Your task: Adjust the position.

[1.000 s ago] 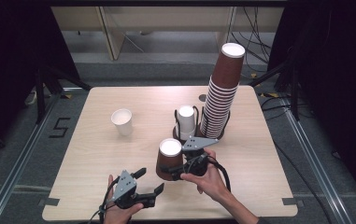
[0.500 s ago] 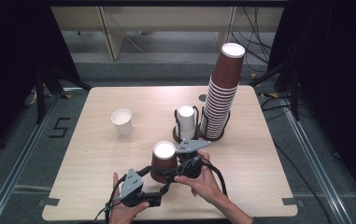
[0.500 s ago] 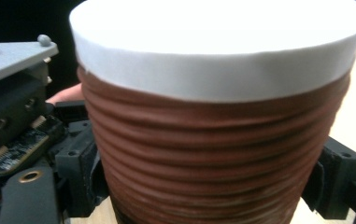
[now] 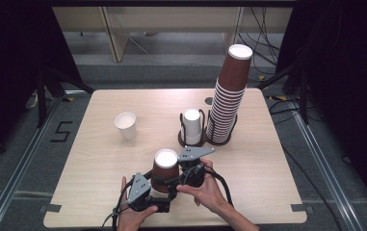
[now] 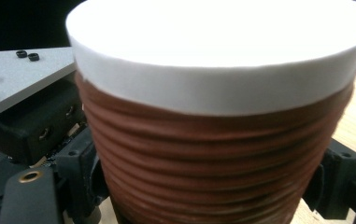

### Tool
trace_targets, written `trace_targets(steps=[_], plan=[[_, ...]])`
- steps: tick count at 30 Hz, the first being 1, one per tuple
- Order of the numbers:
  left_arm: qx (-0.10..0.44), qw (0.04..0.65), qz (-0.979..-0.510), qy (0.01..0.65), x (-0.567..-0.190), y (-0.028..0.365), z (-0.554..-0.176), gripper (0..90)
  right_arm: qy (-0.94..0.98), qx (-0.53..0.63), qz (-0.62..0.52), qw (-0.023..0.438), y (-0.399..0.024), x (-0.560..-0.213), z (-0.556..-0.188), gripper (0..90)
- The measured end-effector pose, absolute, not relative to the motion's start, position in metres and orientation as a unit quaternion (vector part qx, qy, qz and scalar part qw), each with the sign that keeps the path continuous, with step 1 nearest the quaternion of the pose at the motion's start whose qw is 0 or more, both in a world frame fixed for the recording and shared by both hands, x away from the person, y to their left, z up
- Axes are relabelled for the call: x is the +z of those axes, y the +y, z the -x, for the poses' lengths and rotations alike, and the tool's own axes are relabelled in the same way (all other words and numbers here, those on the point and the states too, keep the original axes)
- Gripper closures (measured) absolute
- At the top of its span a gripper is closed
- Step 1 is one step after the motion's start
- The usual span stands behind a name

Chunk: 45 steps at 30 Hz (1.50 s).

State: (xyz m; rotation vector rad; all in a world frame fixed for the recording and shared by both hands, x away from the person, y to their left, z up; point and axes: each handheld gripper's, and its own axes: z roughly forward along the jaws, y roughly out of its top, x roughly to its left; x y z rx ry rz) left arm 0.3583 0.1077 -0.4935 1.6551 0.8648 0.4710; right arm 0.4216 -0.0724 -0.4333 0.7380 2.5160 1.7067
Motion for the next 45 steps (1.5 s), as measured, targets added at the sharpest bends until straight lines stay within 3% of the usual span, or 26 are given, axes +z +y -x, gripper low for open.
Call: trace_targets(steps=[16, 28, 45], plan=[[0.208, 0.564, -0.728, 0.33, -0.489, 0.113, -0.357, 10.7, 0.815, 0.53, -0.233, -0.01, -0.078, -0.426, -0.424, 11.6], [0.227, 0.507, -0.781, 0.286, -0.49, 0.119, -0.358, 11.9, 0.827, 0.514, -0.226, -0.011, -0.098, -0.398, -0.426, 15.4], [0.252, 0.448, -0.83, 0.219, -0.484, 0.118, -0.354, 12.0, 0.859, 0.469, -0.202, -0.043, -0.101, -0.408, -0.426, 20.5]])
